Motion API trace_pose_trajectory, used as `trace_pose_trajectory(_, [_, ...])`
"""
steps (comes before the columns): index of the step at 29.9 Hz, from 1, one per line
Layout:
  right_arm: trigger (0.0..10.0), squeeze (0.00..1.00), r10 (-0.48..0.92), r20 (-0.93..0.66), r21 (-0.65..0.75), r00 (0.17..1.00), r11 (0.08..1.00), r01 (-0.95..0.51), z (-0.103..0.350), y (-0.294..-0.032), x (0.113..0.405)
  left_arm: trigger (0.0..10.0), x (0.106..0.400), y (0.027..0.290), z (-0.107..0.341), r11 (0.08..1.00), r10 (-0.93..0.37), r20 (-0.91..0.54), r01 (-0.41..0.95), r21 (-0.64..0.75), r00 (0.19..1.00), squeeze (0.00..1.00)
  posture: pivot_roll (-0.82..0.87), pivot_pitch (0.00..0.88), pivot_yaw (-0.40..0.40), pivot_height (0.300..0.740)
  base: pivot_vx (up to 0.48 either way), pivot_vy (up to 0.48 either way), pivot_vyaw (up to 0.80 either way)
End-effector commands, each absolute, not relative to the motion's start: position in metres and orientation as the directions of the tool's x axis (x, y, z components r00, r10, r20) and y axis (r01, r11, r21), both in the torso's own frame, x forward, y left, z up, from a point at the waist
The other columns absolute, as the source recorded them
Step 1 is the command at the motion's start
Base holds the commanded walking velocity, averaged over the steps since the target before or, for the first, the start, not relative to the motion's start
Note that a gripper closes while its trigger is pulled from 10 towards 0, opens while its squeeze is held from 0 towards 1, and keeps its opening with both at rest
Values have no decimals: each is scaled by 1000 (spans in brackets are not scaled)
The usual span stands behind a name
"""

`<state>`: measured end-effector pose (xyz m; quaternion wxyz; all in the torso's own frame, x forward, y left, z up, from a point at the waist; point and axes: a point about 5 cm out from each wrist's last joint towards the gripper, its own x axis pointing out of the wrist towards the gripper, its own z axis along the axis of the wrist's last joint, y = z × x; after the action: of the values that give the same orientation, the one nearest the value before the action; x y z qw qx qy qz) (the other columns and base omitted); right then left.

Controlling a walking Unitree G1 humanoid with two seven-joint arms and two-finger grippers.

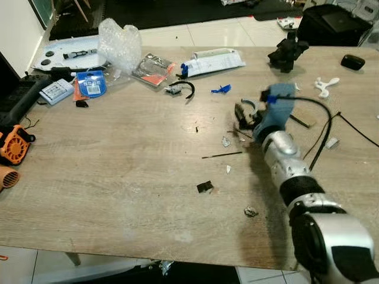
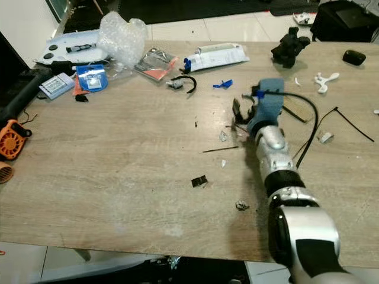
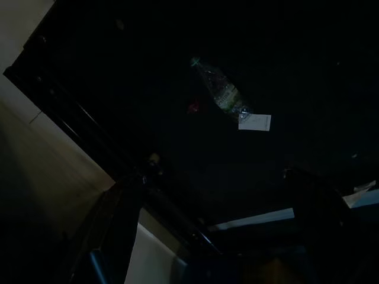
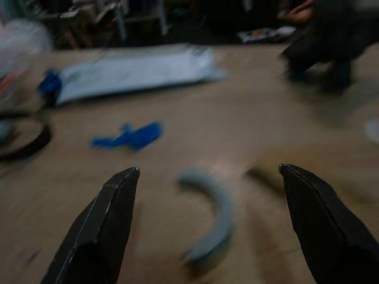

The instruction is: Picking trash to rubbish bin

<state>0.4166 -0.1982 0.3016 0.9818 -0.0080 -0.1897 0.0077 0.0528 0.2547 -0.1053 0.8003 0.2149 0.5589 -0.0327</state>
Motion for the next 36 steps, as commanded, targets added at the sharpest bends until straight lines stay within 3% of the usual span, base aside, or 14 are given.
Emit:
trace_pose_trajectory(1, [10000,0,-8,352,-18,936,1000,15,300,-207,417,10000,32,262,-105,901,201,-925,310,303,323,0,56,457,93,740,0,0,0])
trace_pose_trajectory(13, [10000,0,-87,169,100,982,993,71,283,-225,420,10000,28,267,-103,899,211,-916,300,319,342,0,73,487,95,740,0,0,0])
trace_pose_trajectory(23, [10000,0,-24,175,61,984,998,14,307,-212,423,10000,14,268,-103,908,227,-919,273,319,321,0,78,481,76,740,0,0,0])
trace_pose_trajectory(36, [10000,0,13,148,-28,989,1000,-9,312,-201,426,10000,19,258,-106,914,212,-921,266,305,328,0,65,467,54,740,0,0,0])
